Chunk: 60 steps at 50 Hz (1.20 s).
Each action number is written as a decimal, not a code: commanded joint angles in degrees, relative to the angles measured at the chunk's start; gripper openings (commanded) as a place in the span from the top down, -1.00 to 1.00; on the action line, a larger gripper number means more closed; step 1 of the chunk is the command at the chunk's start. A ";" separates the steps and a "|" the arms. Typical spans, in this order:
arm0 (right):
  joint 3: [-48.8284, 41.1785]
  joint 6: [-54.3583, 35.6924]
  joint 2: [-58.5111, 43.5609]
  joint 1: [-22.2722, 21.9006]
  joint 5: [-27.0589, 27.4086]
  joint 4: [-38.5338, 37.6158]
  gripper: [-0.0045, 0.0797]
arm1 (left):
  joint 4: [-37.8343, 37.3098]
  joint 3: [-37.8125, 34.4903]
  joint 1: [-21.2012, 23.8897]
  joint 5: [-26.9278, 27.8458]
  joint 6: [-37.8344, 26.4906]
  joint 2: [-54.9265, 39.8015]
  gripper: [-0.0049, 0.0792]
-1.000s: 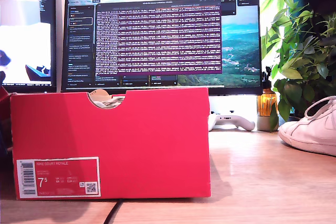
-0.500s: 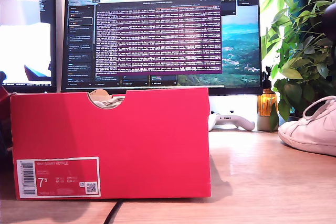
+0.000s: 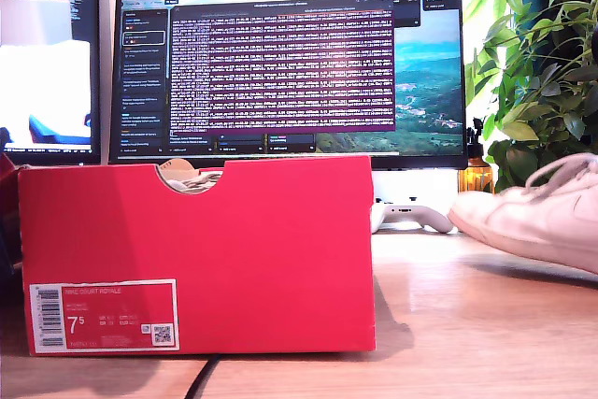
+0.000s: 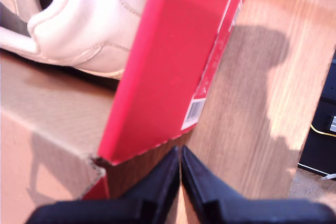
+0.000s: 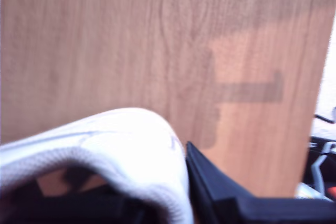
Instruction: Pack the white shoes by picking the first shoe and placing it inside the red shoebox, left side, then picking and rotating the second shoe and placing it in the shoebox
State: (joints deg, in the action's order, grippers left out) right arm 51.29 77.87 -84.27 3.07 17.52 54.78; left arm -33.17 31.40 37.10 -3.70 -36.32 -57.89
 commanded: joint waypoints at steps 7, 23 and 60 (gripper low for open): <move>7.63 -14.29 0.98 -0.37 2.91 2.89 0.91 | 0.22 0.55 0.15 0.28 0.35 -0.59 0.93; 22.80 -51.25 0.98 -0.09 -0.04 3.67 0.92 | 0.22 0.55 0.15 0.28 0.35 -0.59 0.93; 32.54 -93.72 0.39 7.89 -37.11 -27.19 0.92 | 0.22 0.57 0.15 0.28 0.35 -0.59 0.93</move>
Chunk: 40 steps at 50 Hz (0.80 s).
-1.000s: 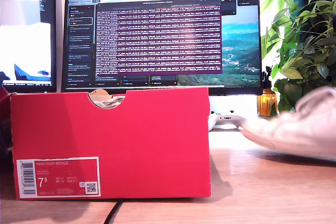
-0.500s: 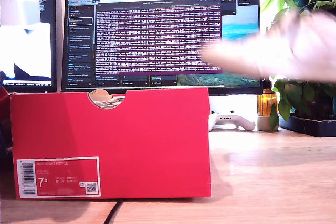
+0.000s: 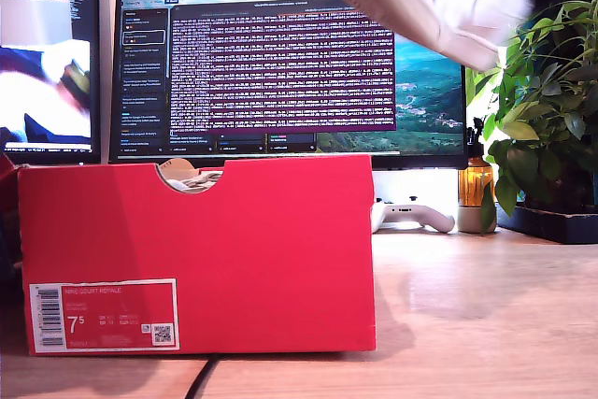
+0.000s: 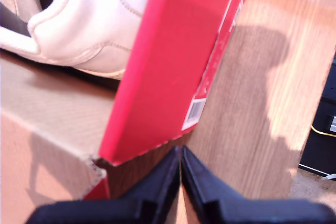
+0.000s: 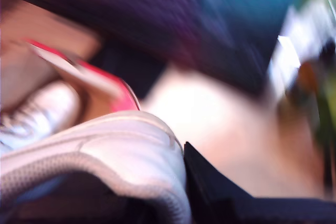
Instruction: Pack the white shoes by picking the first shoe and placing it inside the red shoebox, left side, then picking and rotating the second shoe and placing it in the shoebox
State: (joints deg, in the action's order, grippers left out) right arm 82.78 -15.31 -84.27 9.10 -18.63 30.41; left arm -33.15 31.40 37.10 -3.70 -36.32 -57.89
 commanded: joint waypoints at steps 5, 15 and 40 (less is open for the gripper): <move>1.05 -2.23 -0.37 4.42 -0.90 -7.56 0.92 | 0.20 0.55 0.15 0.28 0.35 -0.59 0.93; 1.09 -3.21 -3.63 7.82 -0.72 -13.62 0.92 | 0.20 0.55 0.15 0.28 0.35 -0.59 0.93; 2.05 -4.94 -12.90 14.49 -0.13 -17.49 0.92 | 0.20 0.55 0.15 0.28 0.35 -0.59 0.93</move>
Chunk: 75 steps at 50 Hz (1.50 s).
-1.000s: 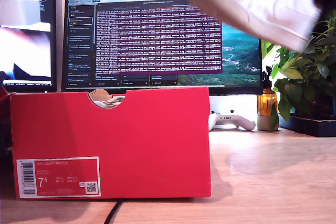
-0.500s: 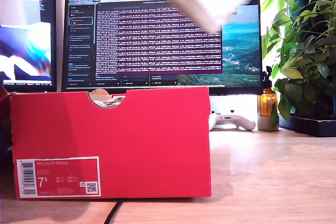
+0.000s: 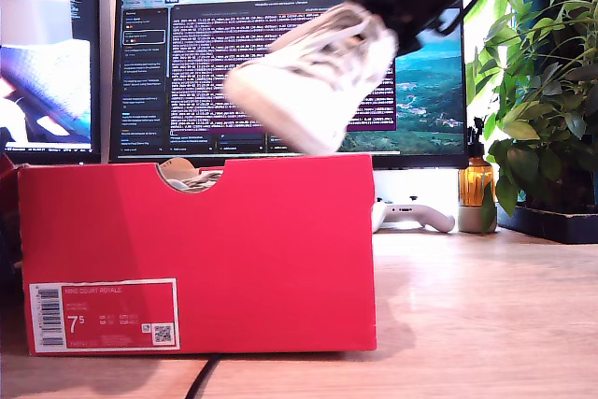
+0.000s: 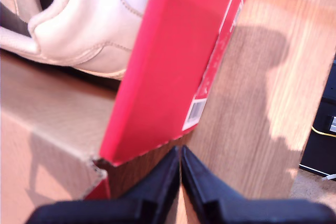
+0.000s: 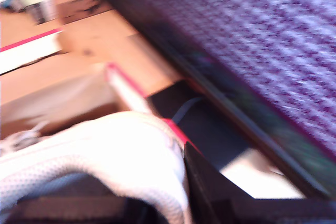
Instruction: Pack the white shoes by picking the first shoe and placing it inside the red shoebox, left side, then picking and rotating the second shoe and placing it in the shoebox
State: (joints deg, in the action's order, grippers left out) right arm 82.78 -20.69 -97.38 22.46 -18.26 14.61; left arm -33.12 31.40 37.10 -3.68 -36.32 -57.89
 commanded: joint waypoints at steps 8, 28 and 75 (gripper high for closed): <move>2.05 -2.95 -1.73 3.19 1.33 -1.66 0.92 | 0.17 0.55 0.15 0.26 0.35 -0.59 0.93; 2.08 -8.28 -7.58 5.64 5.62 -3.10 0.92 | 0.15 0.57 0.15 0.26 0.35 -0.59 0.93; 2.08 -14.25 -8.52 9.46 14.45 1.01 0.42 | 0.17 0.55 0.15 0.26 0.35 -0.59 0.93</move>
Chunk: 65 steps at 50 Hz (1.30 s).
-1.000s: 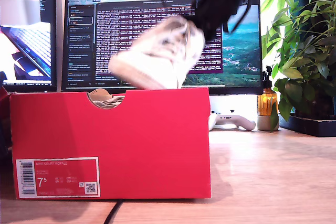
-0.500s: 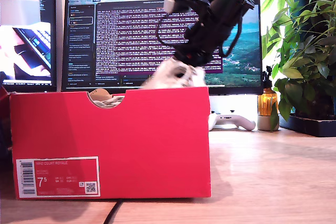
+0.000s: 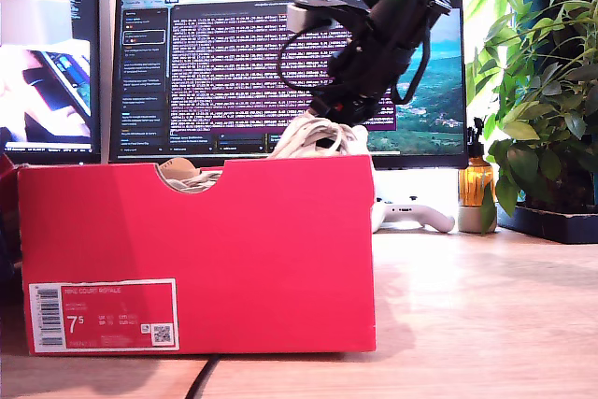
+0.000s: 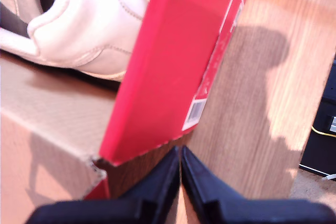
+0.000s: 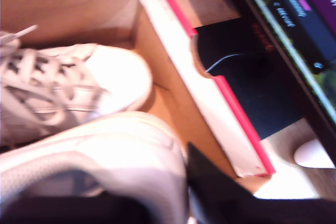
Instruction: Pack the white shoes by picking the first shoe and placing it inside the red shoebox, left side, then picking and rotating the second shoe and placing it in the shoebox
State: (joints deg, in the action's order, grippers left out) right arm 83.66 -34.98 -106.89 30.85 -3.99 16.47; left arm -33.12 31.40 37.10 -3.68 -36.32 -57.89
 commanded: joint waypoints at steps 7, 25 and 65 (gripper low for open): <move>1.20 0.04 0.98 1.79 1.31 -2.12 0.41 | 0.17 0.55 0.15 0.26 0.35 -0.59 0.93; 3.87 0.96 0.98 2.54 3.15 -0.68 0.81 | 0.17 0.57 0.15 0.26 0.35 -0.59 0.93; 11.41 20.90 1.05 -1.77 3.15 16.81 0.92 | -5.03 0.57 1.18 1.57 4.81 10.01 0.93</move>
State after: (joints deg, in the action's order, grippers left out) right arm 94.41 -14.79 -106.89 30.46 -0.89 32.62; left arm -37.89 31.44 38.15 -2.57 -33.23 -49.74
